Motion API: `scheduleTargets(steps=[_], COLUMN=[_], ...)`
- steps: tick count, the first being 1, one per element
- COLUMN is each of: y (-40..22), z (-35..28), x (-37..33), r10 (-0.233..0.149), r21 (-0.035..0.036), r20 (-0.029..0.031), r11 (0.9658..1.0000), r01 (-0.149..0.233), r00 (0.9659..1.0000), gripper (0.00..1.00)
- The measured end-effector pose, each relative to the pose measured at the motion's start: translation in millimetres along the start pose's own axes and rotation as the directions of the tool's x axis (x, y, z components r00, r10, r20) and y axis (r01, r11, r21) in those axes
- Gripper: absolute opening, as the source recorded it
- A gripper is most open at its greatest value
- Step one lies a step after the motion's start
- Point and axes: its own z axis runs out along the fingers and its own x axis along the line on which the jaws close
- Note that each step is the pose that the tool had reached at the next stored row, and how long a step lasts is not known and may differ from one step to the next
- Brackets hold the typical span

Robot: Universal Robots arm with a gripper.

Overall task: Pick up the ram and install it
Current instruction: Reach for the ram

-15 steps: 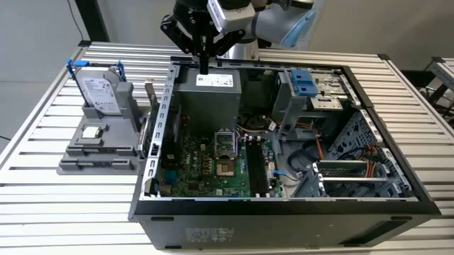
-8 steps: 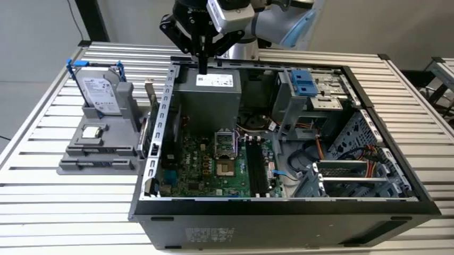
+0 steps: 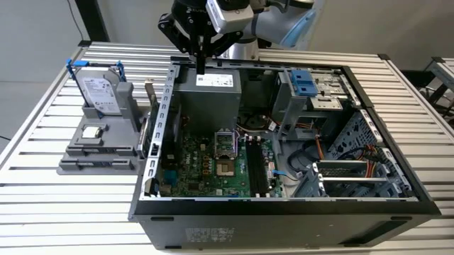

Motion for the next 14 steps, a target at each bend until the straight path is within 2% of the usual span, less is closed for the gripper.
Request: scheduleTargets(steps=[14], y=[0.0], z=[0.0], x=[0.0], r10=[0.002], r21=[0.0030], r20=[-0.0408], r11=[1.0000], r01=[-0.002], r00=[0.9992], gripper=[0.00])
